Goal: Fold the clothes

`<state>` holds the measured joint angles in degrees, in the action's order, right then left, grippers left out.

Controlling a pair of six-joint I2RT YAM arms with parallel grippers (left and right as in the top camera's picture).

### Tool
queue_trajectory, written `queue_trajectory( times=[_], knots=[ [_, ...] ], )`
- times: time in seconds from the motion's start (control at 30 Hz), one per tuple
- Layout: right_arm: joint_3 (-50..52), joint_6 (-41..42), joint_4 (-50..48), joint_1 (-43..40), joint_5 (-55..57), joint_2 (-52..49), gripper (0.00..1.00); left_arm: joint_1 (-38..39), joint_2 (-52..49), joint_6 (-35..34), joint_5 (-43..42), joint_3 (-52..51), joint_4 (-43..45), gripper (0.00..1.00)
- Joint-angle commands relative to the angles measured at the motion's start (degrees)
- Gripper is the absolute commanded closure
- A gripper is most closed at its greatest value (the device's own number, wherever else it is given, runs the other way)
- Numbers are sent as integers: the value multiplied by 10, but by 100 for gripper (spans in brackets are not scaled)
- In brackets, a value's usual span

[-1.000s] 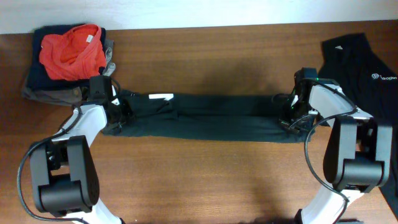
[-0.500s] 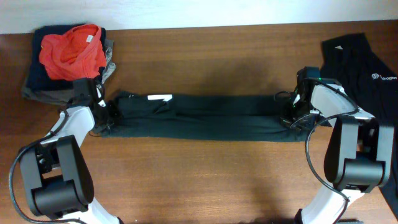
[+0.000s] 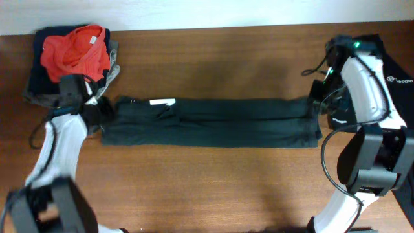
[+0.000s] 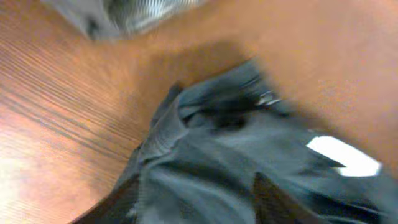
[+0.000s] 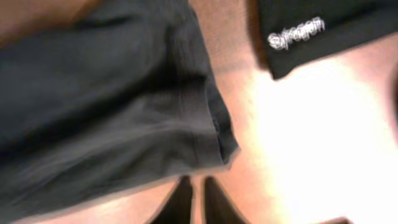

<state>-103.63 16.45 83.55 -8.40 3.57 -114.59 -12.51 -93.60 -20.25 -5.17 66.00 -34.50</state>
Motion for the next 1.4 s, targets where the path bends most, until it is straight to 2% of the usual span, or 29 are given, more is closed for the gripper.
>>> queue_trajectory(
  times=[0.0,0.07,0.1,0.13,0.17,0.2,0.3,0.4,0.5,0.77,0.97,1.37],
  knots=[
    [-64,-43,47,-7,13,4,66,-4,75,6,5,14,-16,34],
    [-82,-42,61,-13,17,4,43,-4,103,6,4,14,-28,20],
    [-85,-42,59,-17,17,4,12,-4,113,6,4,14,-35,14],
    [-84,-42,55,-23,19,4,1,-4,120,6,5,14,-42,13],
    [-82,-42,51,-27,22,4,1,-4,123,6,4,14,-47,5],
    [-77,-42,43,-33,32,4,1,-4,124,6,4,14,-54,1],
    [-64,-42,22,-53,62,4,1,-4,120,6,4,14,-81,1],
    [-42,-40,10,-79,37,3,1,-4,110,6,5,14,-110,1],
    [-8,-58,8,-101,-14,3,3,-4,98,6,5,14,-125,1],
    [107,-177,-76,-148,-218,3,4,-4,53,6,5,13,-129,1],
    [196,-174,-172,-168,-275,3,4,-4,16,6,3,13,-134,1],
    [268,-145,-275,-167,-274,1,4,-4,12,2,0,13,-144,1]
  ],
)
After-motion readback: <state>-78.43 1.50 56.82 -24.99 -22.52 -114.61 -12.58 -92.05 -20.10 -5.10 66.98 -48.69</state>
